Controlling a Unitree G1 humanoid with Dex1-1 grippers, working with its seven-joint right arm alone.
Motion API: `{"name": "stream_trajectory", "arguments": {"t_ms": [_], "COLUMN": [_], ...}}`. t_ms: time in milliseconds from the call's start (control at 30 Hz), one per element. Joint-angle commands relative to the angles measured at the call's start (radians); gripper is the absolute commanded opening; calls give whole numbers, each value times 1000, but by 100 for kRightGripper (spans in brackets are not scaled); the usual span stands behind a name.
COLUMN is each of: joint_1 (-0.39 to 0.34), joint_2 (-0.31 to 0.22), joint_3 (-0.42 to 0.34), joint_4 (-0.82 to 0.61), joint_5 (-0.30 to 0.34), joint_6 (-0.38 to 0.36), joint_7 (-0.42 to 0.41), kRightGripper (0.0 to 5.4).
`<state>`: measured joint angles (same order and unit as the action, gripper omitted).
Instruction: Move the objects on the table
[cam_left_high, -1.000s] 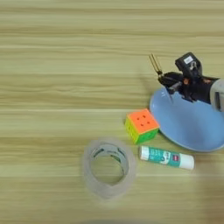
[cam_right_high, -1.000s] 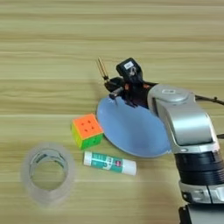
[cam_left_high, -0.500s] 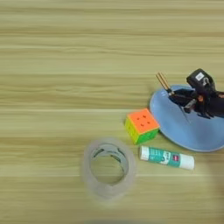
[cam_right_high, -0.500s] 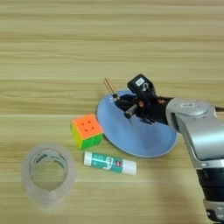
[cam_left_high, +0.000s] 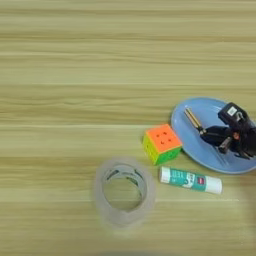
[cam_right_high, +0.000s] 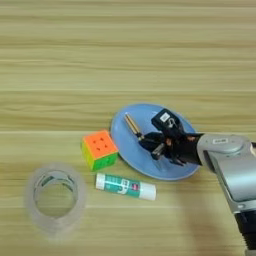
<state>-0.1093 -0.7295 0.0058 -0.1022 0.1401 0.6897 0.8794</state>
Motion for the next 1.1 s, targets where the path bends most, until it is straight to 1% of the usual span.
{"name": "stream_trajectory", "arguments": {"t_ms": [33,200,267,400,467,500,533,567,600,667,700,733,833,967,1000,1033,1067,1100], "joint_1": [-56,-61,-62,-86,-105,-114,-122,-127,-126,-124,-125,-124,-113,-98,-97,-98,-98,-100], "joint_2": [-35,-35,-30,-3,29,48,74,91,92,113,133,140,151,169,181,190,198,210], "joint_3": [-24,-25,-39,-109,-163,-198,-237,-262,-270,-283,-299,-307,-318,-318,-324,-332,-339,-350], "joint_4": [-7,-2,-11,-43,-52,-54,-54,-54,-58,-62,-62,-63,-64,-66,-64,-63,-63,-62], "joint_5": [-6,-1,11,66,113,152,191,214,222,225,255,271,276,250,258,277,303,312], "joint_6": [-38,-38,-39,-33,-54,-61,-84,-99,-107,-180,-201,-208,-283,-406,-444,-469,-477,-513], "joint_7": [-20,-18,-18,-34,-44,-39,-43,-45,-45,-52,-40,-33,-24,-32,-26,-15,-3,-6], "kRightGripper": [154,209,246,293,321,336,347,355,368,381,395,401,443,488,494,509,522,527]}}
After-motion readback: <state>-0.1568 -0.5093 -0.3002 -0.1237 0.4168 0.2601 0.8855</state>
